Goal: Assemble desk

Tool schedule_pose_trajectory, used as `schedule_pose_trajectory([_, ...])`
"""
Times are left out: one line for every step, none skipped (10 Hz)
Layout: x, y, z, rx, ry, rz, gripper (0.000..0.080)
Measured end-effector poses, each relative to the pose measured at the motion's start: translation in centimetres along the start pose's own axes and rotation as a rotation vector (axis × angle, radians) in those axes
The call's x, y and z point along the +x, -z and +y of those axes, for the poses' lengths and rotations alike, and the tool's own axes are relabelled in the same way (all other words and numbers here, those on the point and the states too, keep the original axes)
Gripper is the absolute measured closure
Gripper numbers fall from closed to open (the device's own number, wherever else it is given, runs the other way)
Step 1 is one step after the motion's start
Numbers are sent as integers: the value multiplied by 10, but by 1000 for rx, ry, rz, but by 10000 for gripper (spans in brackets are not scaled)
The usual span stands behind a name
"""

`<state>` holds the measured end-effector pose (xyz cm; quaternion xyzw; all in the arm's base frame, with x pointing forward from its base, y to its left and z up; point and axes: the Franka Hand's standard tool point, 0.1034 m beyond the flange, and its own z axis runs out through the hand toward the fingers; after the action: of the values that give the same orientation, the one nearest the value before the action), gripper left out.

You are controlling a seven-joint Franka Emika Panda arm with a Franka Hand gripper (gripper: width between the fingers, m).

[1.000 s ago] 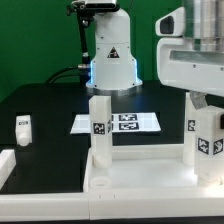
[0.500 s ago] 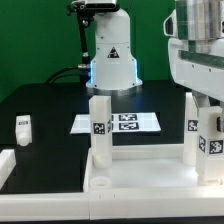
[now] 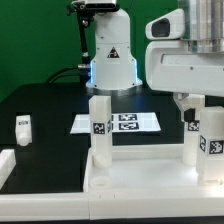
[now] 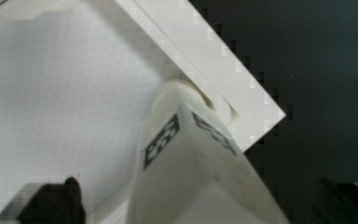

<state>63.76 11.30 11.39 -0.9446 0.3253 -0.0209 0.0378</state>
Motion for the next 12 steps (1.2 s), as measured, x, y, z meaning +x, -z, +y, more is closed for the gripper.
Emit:
schedule_pose_trajectory([0, 0, 0, -1, 81, 1, 153])
schedule_pose_trajectory([1, 1, 0, -11, 212, 8, 151])
schedule_pose_trajectory([-3, 2, -6, -28, 432, 22, 151])
schedule_pose_trajectory([-6, 1, -8, -27, 488, 19, 151])
schedule_pose_trajectory([-4, 1, -7, -27, 465, 19, 179])
schedule_pose_trajectory([-4, 1, -7, -27, 452, 20, 179])
schedule_pose_trajectory([-4, 1, -7, -27, 439, 19, 358])
schedule_pose_trajectory([-4, 1, -6, -27, 371, 20, 358])
schedule_pose_trajectory([-2, 0, -4, -30, 263, 21, 510])
schedule_pose_trajectory([-2, 0, -3, -31, 160, 22, 509])
schedule_pose_trajectory([-3, -1, -3, -31, 17, 21, 509])
schedule_pose_trajectory([-5, -1, -3, -31, -137, 20, 509])
